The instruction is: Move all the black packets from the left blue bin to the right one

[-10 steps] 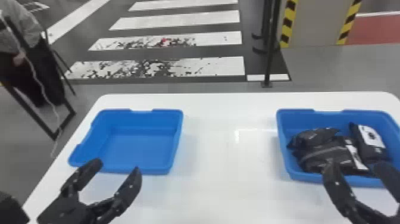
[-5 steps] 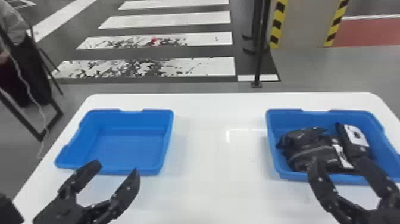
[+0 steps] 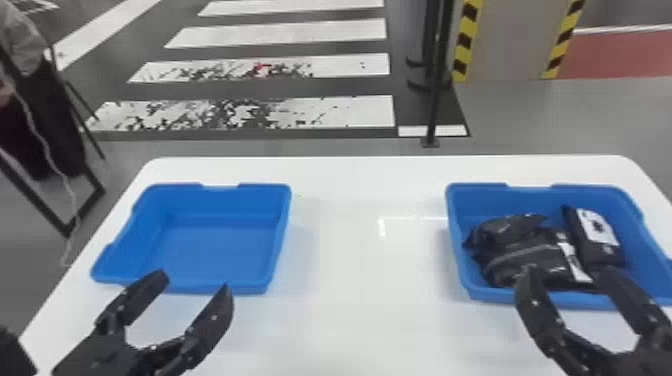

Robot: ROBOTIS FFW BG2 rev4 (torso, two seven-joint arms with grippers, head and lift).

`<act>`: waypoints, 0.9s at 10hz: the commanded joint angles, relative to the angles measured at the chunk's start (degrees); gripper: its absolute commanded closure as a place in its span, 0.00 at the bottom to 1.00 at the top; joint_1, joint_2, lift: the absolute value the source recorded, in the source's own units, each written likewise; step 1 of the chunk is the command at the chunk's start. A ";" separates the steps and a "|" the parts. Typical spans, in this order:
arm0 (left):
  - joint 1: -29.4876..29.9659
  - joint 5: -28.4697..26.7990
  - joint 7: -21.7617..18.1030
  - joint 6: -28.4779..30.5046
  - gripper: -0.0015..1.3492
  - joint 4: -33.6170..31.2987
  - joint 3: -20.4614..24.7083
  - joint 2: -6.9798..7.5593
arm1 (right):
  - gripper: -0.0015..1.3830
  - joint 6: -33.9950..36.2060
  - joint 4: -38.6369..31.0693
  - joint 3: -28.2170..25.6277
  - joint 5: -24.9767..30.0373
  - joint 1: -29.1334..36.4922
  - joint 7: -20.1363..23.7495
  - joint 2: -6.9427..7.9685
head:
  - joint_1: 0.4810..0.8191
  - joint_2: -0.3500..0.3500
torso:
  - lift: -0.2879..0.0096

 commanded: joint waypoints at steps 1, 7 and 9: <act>0.01 0.01 0.00 0.14 0.15 -0.14 0.01 0.01 | 0.10 0.00 -0.02 0.11 -0.34 0.14 0.00 0.04 | 0.63 0.67 | 0.35; 0.29 0.01 0.00 0.84 0.15 -0.28 0.01 0.01 | 0.10 0.14 0.26 0.00 -0.91 0.14 0.00 0.04 | 0.63 0.67 | 0.35; 0.29 0.12 0.00 0.98 0.15 -0.28 0.01 0.01 | 0.10 0.14 0.40 0.11 -1.03 0.14 0.00 -0.04 | 0.63 0.67 | 0.35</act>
